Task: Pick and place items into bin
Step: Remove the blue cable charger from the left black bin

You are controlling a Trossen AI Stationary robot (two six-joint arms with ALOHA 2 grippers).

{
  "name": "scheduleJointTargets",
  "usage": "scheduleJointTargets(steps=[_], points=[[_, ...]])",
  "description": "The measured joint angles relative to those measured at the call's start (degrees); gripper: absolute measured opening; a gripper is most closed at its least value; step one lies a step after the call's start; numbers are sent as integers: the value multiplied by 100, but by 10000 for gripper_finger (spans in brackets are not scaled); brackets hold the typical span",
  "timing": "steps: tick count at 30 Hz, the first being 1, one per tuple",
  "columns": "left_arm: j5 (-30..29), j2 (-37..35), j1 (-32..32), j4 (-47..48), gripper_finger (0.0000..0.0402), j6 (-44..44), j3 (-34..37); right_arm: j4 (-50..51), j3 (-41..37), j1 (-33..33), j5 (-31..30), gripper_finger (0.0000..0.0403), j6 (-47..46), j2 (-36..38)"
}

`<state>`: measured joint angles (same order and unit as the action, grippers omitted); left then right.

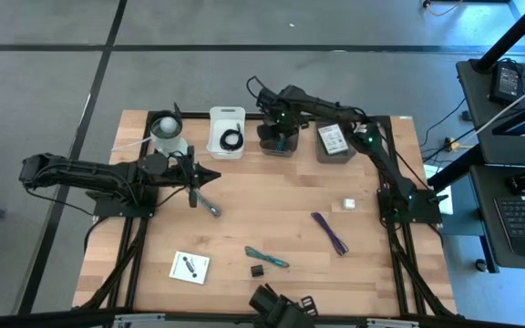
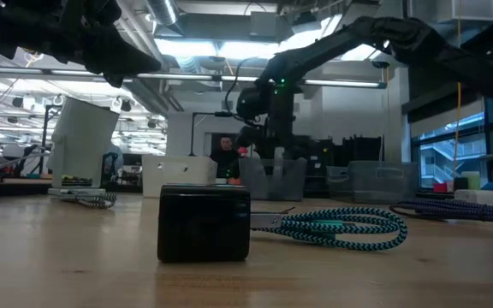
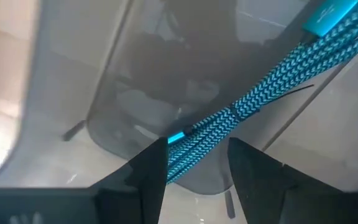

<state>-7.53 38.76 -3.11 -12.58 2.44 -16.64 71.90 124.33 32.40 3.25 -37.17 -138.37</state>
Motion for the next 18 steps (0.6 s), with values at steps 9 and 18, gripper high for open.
scheduleJointTargets(steps=[9, 18], points=[[-2, 0, 0, 56, 2, 23, 0, 77, 2, -4, -49, 170, 121, -236], [-2, -2, 0, 83, 2, 83, 0, -122, 4, -11, -96, 102, 172, -244]])
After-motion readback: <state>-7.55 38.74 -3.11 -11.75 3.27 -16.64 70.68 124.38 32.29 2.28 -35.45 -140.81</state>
